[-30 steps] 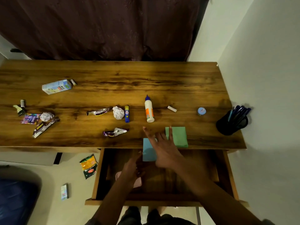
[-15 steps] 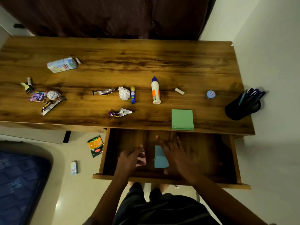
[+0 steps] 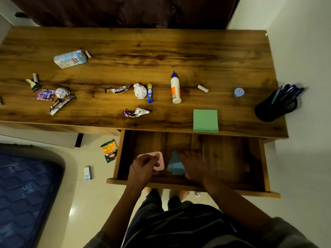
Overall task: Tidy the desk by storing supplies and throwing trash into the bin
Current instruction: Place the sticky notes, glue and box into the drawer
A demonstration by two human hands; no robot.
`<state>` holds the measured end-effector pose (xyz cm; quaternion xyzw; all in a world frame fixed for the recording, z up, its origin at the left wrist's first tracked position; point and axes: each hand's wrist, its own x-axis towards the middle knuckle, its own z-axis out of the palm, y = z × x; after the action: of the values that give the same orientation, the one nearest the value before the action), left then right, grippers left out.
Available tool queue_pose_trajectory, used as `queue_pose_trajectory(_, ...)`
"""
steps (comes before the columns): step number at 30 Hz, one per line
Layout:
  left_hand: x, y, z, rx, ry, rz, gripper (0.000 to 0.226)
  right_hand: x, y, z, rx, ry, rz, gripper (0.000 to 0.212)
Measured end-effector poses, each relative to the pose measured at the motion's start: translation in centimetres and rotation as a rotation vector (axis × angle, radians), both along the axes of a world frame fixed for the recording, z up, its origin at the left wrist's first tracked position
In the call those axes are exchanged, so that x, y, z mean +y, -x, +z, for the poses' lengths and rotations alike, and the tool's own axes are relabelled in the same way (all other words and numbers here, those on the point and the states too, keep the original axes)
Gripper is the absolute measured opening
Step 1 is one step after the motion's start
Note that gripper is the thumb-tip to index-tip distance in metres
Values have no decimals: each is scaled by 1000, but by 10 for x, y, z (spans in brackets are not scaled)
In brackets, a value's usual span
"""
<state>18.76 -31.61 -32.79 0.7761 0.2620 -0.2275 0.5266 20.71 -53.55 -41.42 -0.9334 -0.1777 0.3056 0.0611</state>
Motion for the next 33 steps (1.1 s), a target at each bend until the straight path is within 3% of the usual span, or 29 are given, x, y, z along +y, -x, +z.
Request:
queue_pose_trajectory(18,-21,16,-14,-97,-151,-229,18,27,15,-17,-61,-125,-331,99)
queue_pose_trajectory(20,-29,9,-18,-120,-208,-325,24,23,20,-19,-69,-166,-524,89)
queue_pose_trajectory(23,-52,-8,-25,-149,-248,-494,37,9,28,-20,-55,-231,-781,57)
queue_pose_trajectory(26,-80,-22,-37,-84,-312,-637,54,-5,32,-23,58,-242,-841,36)
queue_pose_trajectory(30,-103,-24,-58,117,-467,-812,90,-12,32,-30,167,-286,-870,46)
queue_pose_trajectory(33,-108,-22,-70,196,-575,-801,104,-13,30,-28,192,-343,-927,47)
